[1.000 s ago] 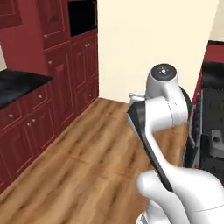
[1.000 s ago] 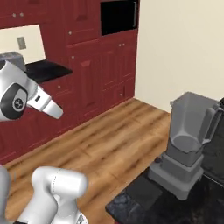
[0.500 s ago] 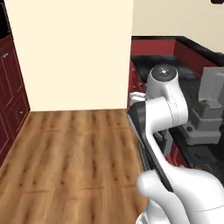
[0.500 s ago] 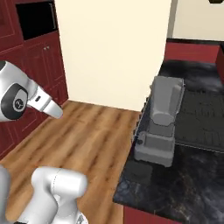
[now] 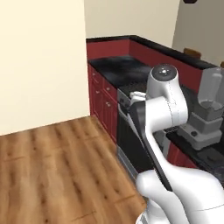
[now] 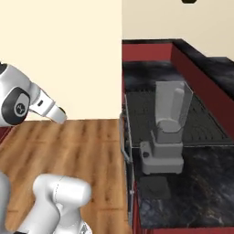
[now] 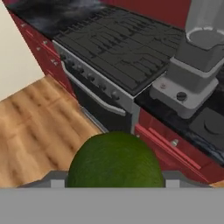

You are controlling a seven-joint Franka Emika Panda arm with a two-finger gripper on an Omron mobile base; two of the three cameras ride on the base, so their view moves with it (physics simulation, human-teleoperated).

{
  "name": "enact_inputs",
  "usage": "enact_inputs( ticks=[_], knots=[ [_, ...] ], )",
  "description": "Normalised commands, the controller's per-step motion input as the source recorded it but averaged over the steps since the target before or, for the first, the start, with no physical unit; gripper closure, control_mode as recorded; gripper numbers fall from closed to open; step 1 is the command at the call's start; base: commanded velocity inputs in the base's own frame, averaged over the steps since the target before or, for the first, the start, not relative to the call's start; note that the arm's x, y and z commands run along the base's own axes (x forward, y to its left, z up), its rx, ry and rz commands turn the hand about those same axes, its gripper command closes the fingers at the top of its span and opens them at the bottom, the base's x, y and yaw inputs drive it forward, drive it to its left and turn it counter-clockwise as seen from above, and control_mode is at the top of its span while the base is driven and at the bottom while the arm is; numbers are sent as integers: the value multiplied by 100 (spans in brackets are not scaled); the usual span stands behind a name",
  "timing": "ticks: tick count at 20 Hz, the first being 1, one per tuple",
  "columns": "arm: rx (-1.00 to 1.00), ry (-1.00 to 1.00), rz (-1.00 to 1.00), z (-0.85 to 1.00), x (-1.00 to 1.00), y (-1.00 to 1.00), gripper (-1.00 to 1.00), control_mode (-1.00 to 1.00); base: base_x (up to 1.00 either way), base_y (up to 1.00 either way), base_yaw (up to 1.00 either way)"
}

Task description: Grab the lime and onion from the fridge, place them in the blender, close the lid, and turn on the blender to create a marinade.

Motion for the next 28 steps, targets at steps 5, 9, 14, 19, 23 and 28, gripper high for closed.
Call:
enact_inputs(
  ticks=[5,9,14,19,23,28],
  knots=[
    [0,0,0,0,0,0,100,100,53,33,-55],
    [0,0,0,0,0,0,100,100,30,2,-54],
    [0,0,0,0,0,0,100,100,1,0,-50],
    [0,0,0,0,0,0,100,100,0,9,-55],
    [0,0,0,0,0,0,100,100,0,28,-60],
    [0,0,0,0,0,0,100,100,0,39,-59]
  ],
)
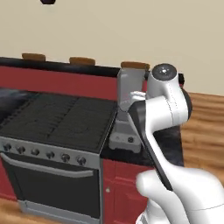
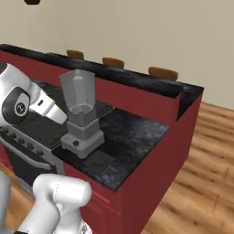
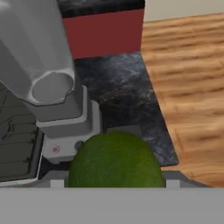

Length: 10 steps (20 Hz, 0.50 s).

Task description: Grab the lime and onion from the fridge, place them in the blender, close the lid, and turn on the blender to create a marinade.

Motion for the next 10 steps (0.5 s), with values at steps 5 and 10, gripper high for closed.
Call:
enact_inputs(
  ticks=[5,10],
  knots=[
    [0,0,0,0,0,0,100,100,0,49,-56],
    [0,0,0,0,0,0,100,100,0,66,-41]
  ],
)
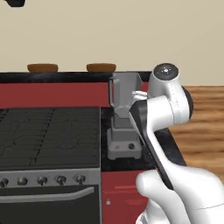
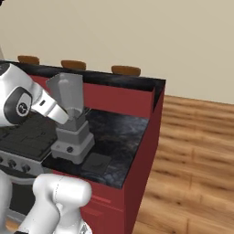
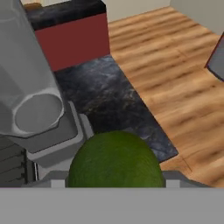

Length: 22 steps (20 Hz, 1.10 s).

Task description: Grab the lime and onion from the fridge, place them in the blender, close the lid, and turn on the blender to create a marinade.

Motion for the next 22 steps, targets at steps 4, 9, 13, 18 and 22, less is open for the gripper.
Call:
enact_inputs(
  ticks=[4,9,13,18,22],
  knots=[
    [0,0,-6,0,6,22,100,-100,0,0,0],
    [0,-3,0,0,-6,0,100,-100,0,0,0],
    [0,-30,4,26,-19,0,100,-100,0,0,0],
    [0,-32,5,66,-1,0,100,-100,0,0,0],
    [0,-13,3,67,15,0,100,-100,0,0,0]
  ],
)
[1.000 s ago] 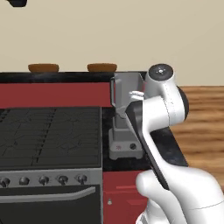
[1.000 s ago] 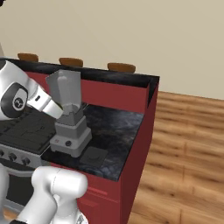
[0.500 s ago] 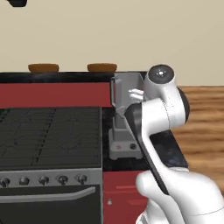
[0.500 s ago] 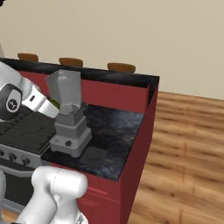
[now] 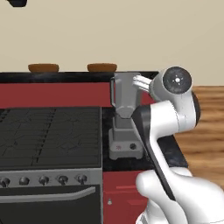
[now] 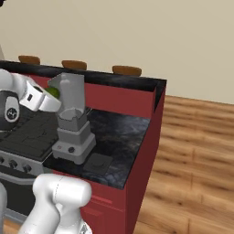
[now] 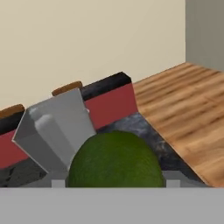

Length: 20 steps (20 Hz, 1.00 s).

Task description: Grab the lime and onion from the fridge, place them in the blender, close the lid, and turn on the blender to create a marinade.

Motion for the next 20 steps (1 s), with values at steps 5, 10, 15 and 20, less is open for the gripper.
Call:
enact_inputs(
  ticks=[5,10,15,20],
  knots=[
    [0,1,8,46,30,8,100,-100,0,0,0],
    [0,10,14,33,44,7,100,-100,0,0,0],
    [0,4,18,-1,53,32,100,-100,0,0,0],
    [0,2,16,-33,61,19,100,-100,0,0,0]
  ],
)
